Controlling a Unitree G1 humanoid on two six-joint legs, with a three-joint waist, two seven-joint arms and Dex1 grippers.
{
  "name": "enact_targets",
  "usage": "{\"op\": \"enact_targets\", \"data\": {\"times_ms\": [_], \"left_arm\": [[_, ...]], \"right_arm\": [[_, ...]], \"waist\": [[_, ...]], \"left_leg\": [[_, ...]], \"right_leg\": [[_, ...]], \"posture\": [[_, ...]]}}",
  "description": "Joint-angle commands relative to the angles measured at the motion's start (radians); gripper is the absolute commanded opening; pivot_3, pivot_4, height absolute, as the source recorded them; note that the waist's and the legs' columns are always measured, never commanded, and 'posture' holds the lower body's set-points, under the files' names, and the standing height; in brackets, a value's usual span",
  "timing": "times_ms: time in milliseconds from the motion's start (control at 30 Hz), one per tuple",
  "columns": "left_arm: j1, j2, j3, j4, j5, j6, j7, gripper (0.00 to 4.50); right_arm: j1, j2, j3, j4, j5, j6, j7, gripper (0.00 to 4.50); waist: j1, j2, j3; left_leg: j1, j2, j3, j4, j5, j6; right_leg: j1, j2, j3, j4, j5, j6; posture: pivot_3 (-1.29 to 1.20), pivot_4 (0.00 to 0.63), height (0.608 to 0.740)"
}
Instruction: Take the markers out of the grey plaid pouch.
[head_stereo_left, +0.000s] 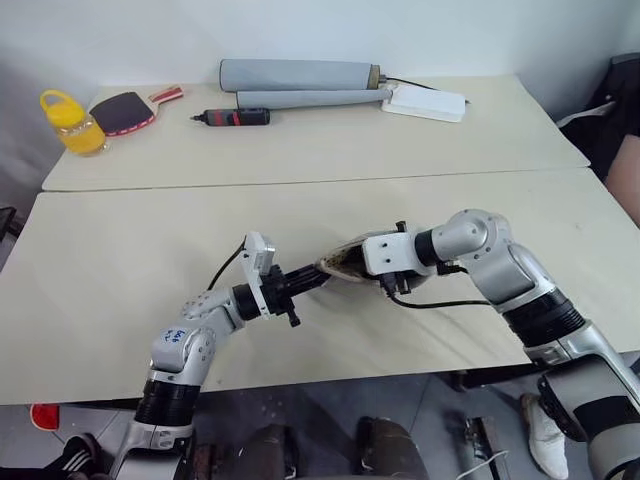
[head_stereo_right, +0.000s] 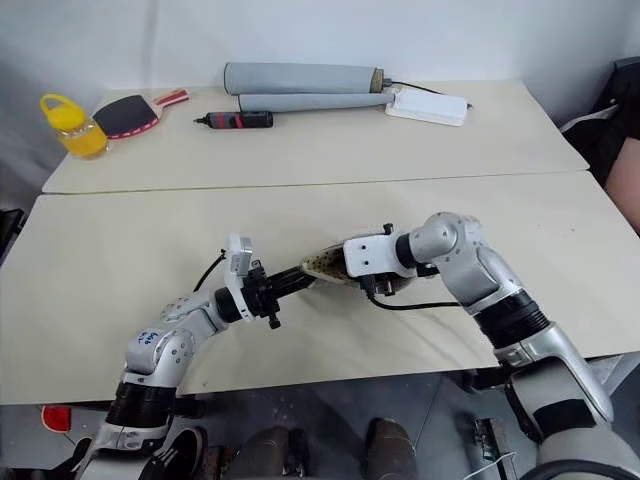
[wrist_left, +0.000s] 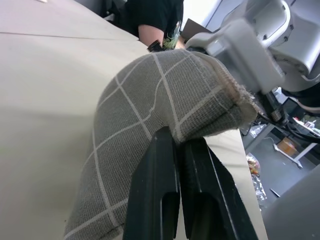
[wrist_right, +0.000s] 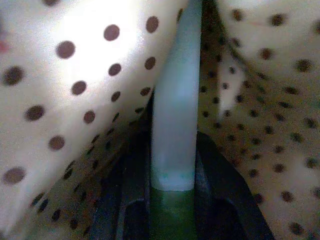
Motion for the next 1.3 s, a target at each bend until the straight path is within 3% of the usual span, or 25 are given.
{"op": "enact_targets", "data": {"times_ms": [33, 367, 600, 933, 1100, 1300], "left_arm": [[0.003, 0.000, 0.015, -0.042, -0.001, -0.028, 0.003, 0.00], [0.000, 0.010, 0.016, -0.028, 0.021, -0.060, 0.006, 0.00], [-0.019, 0.093, 0.074, -0.004, 0.080, -0.156, 0.010, 0.00], [-0.016, 0.089, 0.092, 0.002, 0.093, -0.201, 0.036, 0.00], [-0.004, 0.134, 0.134, 0.015, 0.091, -0.205, 0.025, 0.00], [-0.005, 0.115, 0.126, 0.004, 0.060, -0.174, 0.020, 0.00]], "right_arm": [[-0.007, -0.038, -0.060, -0.071, 0.039, 0.027, 0.023, 0.60], [-0.005, -0.106, -0.136, -0.119, 0.118, 0.099, 0.041, 0.60], [-0.007, -0.085, -0.231, -0.184, 0.276, 0.126, 0.036, 0.60], [-0.067, 0.079, -0.324, -0.218, 0.493, 0.223, -0.076, 0.60], [-0.051, -0.029, -0.315, -0.105, 0.399, 0.107, -0.061, 0.60], [-0.036, 0.009, -0.248, -0.109, 0.372, 0.052, -0.079, 0.60]], "waist": [[0.000, 0.000, 0.000], [-0.001, 0.000, 0.000], [-0.001, 0.000, 0.000], [-0.001, 0.000, 0.000], [0.009, 0.000, 0.000], [-0.003, 0.000, 0.000]], "left_leg": [[0.000, 0.000, 0.000, 0.000, 0.000, 0.000], [-0.001, 0.000, 0.000, 0.000, 0.000, 0.000], [-0.001, 0.000, 0.000, 0.000, 0.000, 0.000], [-0.002, 0.000, 0.000, -0.001, 0.000, 0.000], [-0.002, -0.001, -0.001, 0.000, 0.000, 0.001], [-0.003, 0.000, 0.000, -0.001, 0.000, 0.001]], "right_leg": [[0.000, 0.000, 0.000, 0.000, 0.000, 0.000], [0.000, 0.000, 0.000, -0.001, 0.000, 0.000], [-0.001, 0.000, 0.000, -0.001, 0.000, 0.000], [-0.001, 0.000, -0.001, 0.000, 0.000, 0.000], [-0.001, 0.000, -0.001, -0.001, 0.000, 0.000], [-0.002, 0.000, -0.001, -0.001, 0.000, 0.000]], "posture": [[0.00, 0.150, 0.740], [0.00, 0.150, 0.740], [0.00, 0.150, 0.740], [0.00, 0.150, 0.740], [0.00, 0.150, 0.740], [0.00, 0.150, 0.740]]}}
